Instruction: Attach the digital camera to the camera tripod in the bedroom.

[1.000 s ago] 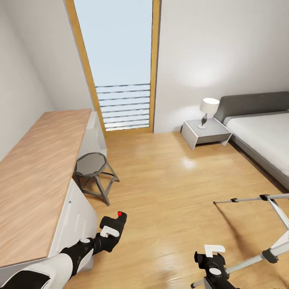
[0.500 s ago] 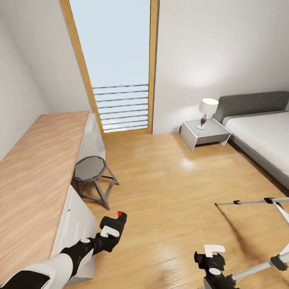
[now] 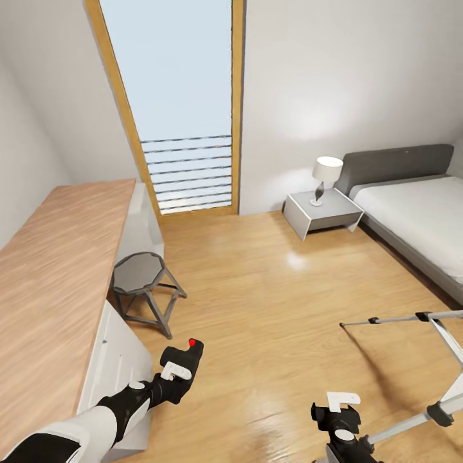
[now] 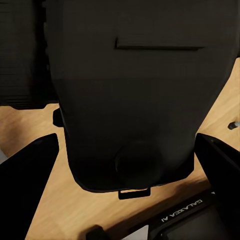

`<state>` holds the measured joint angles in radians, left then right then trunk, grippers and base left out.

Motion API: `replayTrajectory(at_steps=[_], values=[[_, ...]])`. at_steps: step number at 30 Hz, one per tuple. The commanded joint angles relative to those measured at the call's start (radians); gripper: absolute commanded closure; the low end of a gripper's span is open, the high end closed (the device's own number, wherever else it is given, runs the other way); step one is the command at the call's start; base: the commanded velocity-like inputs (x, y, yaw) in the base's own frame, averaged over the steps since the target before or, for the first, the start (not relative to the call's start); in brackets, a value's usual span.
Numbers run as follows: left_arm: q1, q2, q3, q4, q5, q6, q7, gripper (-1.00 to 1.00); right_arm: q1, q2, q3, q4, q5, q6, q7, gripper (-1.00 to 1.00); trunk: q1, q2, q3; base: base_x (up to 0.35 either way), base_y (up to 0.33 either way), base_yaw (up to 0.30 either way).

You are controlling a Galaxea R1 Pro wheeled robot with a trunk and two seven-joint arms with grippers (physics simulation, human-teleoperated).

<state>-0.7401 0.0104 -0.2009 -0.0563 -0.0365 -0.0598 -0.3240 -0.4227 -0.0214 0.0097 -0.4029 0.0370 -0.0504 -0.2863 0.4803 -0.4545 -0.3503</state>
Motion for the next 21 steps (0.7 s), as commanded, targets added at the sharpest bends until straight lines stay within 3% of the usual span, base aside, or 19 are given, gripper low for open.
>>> replayTrajectory(at_steps=[1,6,16,21], values=[[-0.001,0.0,-0.004,0.0,-0.003,-0.006,-0.001,1.0,-0.001,0.0,0.001,0.001,0.004,-0.002,-0.004,-1.0,0.0,-0.002,-0.001,0.001,0.001,-0.032],[-0.001,0.0,-0.005,0.001,-0.003,-0.005,-0.001,1.0,-0.001,0.0,0.001,0.001,0.003,-0.002,-0.004,-1.0,0.0,-0.002,-0.001,0.086,0.0,-0.012],[-0.001,-0.005,-0.004,0.001,-0.003,-0.006,-0.001,1.0,-0.001,0.0,0.001,0.001,0.004,-0.002,-0.004,-1.0,0.0,-0.002,-0.001,0.289,0.0,-0.002],[-0.001,-0.007,-0.004,0.001,-0.005,-0.006,-0.001,1.0,-0.001,0.0,0.001,0.001,0.004,-0.002,-0.008,-1.0,0.0,-0.002,-0.001,0.136,0.0,0.0]])
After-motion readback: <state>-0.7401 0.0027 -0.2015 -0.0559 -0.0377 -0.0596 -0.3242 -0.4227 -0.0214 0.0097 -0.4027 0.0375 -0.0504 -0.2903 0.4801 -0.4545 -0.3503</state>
